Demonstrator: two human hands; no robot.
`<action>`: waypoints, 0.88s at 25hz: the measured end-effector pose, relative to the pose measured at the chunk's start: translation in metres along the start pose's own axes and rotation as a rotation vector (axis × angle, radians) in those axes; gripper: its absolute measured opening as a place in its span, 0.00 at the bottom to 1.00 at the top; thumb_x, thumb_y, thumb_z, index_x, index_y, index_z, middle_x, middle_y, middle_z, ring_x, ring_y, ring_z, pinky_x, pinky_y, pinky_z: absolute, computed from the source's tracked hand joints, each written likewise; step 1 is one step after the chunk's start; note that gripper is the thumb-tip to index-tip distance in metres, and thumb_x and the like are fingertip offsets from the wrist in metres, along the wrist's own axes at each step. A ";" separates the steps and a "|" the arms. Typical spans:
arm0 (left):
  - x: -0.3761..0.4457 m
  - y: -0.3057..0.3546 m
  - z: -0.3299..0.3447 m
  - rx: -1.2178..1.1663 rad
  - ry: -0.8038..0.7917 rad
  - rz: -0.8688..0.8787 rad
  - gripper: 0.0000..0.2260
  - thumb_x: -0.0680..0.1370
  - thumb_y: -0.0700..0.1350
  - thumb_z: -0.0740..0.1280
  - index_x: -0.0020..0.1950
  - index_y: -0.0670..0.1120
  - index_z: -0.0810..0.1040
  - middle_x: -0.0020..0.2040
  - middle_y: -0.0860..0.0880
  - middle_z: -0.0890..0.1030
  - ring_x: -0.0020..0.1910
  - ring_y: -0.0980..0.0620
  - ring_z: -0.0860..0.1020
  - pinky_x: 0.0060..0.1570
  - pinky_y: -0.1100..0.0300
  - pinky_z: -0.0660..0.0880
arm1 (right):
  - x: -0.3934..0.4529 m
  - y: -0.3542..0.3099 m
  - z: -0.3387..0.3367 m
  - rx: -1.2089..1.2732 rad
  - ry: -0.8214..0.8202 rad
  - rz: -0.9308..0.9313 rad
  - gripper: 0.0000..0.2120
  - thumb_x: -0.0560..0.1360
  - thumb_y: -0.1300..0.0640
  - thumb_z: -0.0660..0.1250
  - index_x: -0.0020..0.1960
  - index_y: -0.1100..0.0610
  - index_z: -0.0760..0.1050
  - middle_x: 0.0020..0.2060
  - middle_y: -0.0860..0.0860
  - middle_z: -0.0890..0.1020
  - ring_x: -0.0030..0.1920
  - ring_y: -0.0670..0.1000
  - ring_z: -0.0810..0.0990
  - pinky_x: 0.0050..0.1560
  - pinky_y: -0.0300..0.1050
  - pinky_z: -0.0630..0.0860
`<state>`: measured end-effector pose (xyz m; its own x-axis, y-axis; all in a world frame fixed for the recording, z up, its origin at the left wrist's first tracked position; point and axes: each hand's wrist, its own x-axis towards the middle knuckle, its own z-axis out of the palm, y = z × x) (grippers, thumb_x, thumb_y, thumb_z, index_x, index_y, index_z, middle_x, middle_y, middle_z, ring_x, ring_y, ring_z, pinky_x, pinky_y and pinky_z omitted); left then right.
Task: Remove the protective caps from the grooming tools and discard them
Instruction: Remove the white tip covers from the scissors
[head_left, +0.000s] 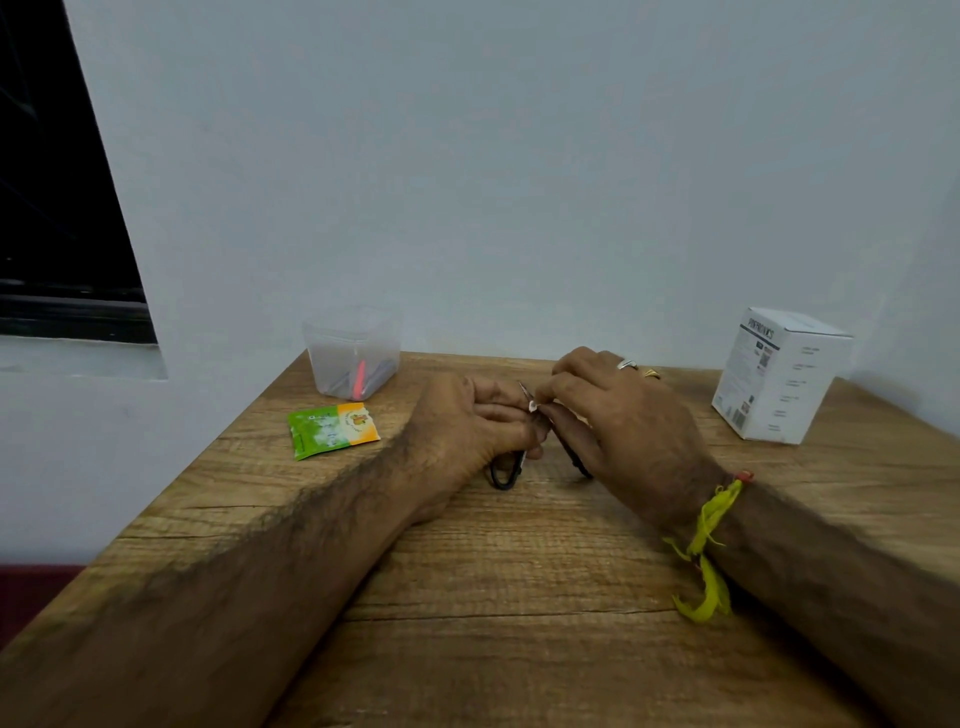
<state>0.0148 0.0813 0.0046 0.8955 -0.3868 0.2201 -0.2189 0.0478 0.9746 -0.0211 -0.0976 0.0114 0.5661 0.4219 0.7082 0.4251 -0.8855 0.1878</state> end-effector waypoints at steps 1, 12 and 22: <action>0.000 0.000 0.000 0.001 -0.002 0.000 0.09 0.70 0.30 0.75 0.50 0.35 0.83 0.42 0.39 0.86 0.39 0.43 0.86 0.41 0.53 0.82 | 0.000 -0.002 0.000 -0.018 -0.008 -0.019 0.13 0.81 0.51 0.58 0.51 0.55 0.80 0.46 0.52 0.79 0.43 0.56 0.79 0.38 0.54 0.78; 0.000 -0.001 -0.002 -0.073 -0.042 -0.032 0.12 0.72 0.30 0.74 0.54 0.33 0.81 0.45 0.37 0.86 0.39 0.46 0.86 0.34 0.59 0.81 | -0.007 0.007 -0.003 0.034 -0.072 0.015 0.14 0.80 0.49 0.58 0.52 0.53 0.80 0.48 0.49 0.80 0.45 0.56 0.80 0.39 0.54 0.78; 0.001 -0.003 -0.001 -0.089 -0.009 -0.023 0.10 0.73 0.30 0.73 0.54 0.35 0.80 0.43 0.40 0.87 0.39 0.47 0.86 0.31 0.62 0.79 | -0.012 0.006 0.005 -0.005 -0.110 -0.013 0.14 0.81 0.49 0.56 0.53 0.54 0.78 0.52 0.50 0.81 0.44 0.59 0.81 0.40 0.57 0.78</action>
<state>0.0171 0.0817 0.0021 0.8963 -0.3969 0.1977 -0.1628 0.1202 0.9793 -0.0220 -0.1074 0.0006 0.6351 0.4517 0.6265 0.4296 -0.8807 0.1995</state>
